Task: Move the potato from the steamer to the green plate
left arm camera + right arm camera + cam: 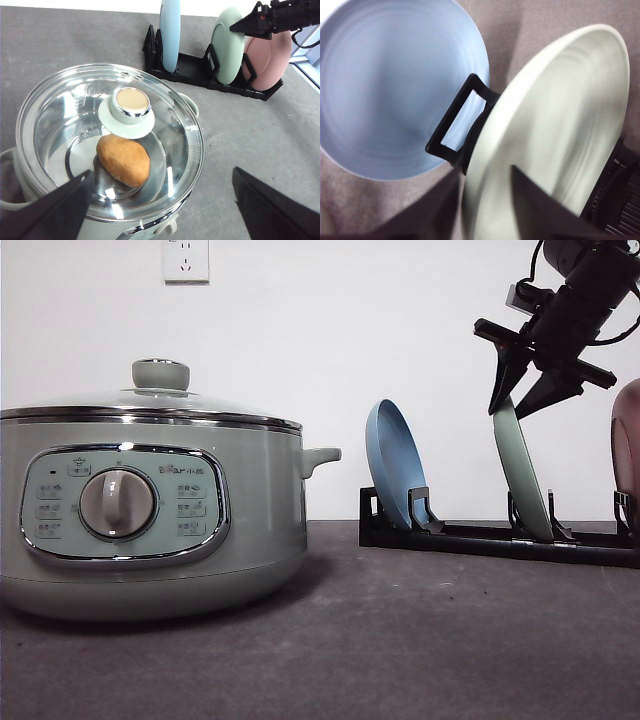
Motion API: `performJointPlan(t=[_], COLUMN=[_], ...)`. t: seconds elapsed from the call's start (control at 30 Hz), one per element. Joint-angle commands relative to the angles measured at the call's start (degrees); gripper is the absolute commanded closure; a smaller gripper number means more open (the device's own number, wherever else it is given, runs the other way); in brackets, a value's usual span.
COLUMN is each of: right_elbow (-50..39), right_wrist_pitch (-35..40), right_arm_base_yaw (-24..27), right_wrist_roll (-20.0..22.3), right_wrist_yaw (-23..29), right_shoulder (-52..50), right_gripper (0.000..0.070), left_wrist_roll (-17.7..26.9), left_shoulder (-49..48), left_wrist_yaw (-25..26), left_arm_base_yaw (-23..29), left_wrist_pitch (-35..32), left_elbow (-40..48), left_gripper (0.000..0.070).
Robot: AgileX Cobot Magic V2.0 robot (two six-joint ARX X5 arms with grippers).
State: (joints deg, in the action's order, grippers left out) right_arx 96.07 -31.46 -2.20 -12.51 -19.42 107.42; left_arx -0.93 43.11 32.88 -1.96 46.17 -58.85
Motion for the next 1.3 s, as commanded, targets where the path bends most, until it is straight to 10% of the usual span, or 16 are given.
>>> performJointPlan(t=[0.0,0.2,1.0,1.27], right_elbow=[1.5,1.5,6.9,6.9], right_wrist_pitch=[0.3,0.4,0.8,-10.7], right_arm_base_yaw=[-0.1,-0.1,-2.1,-6.6], right_wrist_roll=[-0.5,-0.5,-2.0,6.3], right_wrist_yaw=[-0.1,-0.2,-6.8,-4.5], right_shoulder=[1.0,1.0,-8.1,-15.6], right_gripper=[0.0584,0.0689,0.0692,0.0693], left_wrist_roll=[0.3,0.3,0.3,0.3], left_shoulder=[0.3,0.3,0.3,0.3], left_wrist_yaw=[0.2,0.2,0.2,0.2], left_arm_base_yaw=[0.0,0.0,0.0,0.0], left_wrist_pitch=[-0.3,-0.3,-0.3,-0.4], left_elbow=[-1.3,-1.3,-1.3,-1.3], left_gripper=[0.0140,0.0140,0.0140,0.0140])
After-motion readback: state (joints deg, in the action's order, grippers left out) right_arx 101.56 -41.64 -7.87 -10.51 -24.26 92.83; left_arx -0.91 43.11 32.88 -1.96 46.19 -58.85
